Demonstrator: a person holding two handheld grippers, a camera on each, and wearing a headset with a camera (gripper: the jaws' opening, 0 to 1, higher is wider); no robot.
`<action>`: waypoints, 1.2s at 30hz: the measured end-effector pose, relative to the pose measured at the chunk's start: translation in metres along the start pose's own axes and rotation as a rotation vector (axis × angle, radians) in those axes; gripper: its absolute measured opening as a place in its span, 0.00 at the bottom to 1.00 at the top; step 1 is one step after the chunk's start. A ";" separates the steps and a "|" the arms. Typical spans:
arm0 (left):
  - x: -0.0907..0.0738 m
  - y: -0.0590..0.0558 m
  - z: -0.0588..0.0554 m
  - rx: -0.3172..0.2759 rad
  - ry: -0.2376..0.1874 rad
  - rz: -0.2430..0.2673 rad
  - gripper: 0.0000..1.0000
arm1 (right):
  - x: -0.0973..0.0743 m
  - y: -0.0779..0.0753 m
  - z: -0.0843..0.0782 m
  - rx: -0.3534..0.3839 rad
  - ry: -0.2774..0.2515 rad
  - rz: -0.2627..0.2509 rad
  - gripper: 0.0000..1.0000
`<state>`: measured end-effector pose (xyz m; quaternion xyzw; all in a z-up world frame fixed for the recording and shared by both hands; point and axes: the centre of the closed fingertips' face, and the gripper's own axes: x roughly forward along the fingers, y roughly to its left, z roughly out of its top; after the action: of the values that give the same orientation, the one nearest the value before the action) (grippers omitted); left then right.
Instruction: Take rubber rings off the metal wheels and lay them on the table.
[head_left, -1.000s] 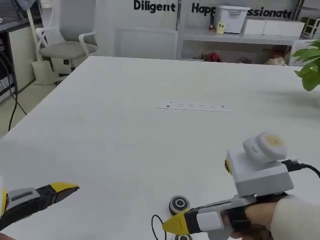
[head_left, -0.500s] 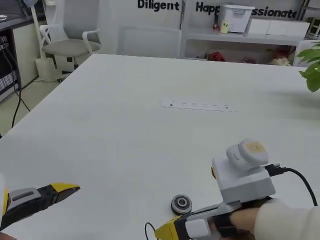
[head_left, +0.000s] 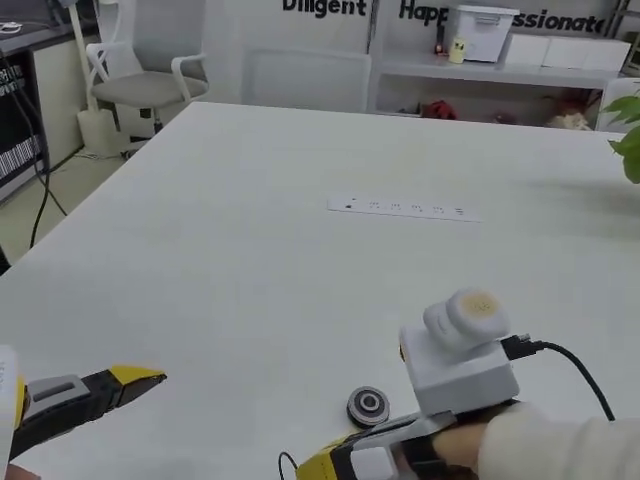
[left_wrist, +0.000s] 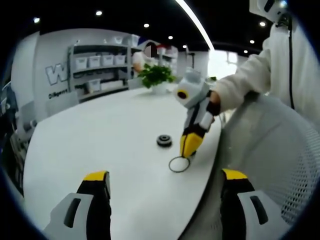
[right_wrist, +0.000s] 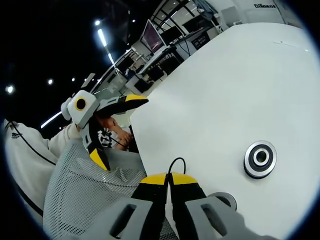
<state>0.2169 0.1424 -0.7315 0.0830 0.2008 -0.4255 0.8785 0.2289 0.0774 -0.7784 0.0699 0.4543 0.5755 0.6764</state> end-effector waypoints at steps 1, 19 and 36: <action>0.000 0.000 0.000 -0.001 0.000 0.002 0.92 | 0.000 -0.002 -0.001 -0.010 0.001 -0.011 0.00; 0.000 -0.001 -0.002 -0.003 0.004 0.002 0.92 | -0.007 -0.027 -0.003 -0.071 0.006 -0.108 0.08; 0.000 -0.001 0.000 0.005 0.003 0.002 0.92 | -0.039 -0.035 0.003 -0.115 -0.034 -0.145 0.16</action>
<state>0.2164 0.1418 -0.7311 0.0862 0.2008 -0.4249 0.8785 0.2594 0.0347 -0.7776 0.0077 0.4130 0.5490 0.7266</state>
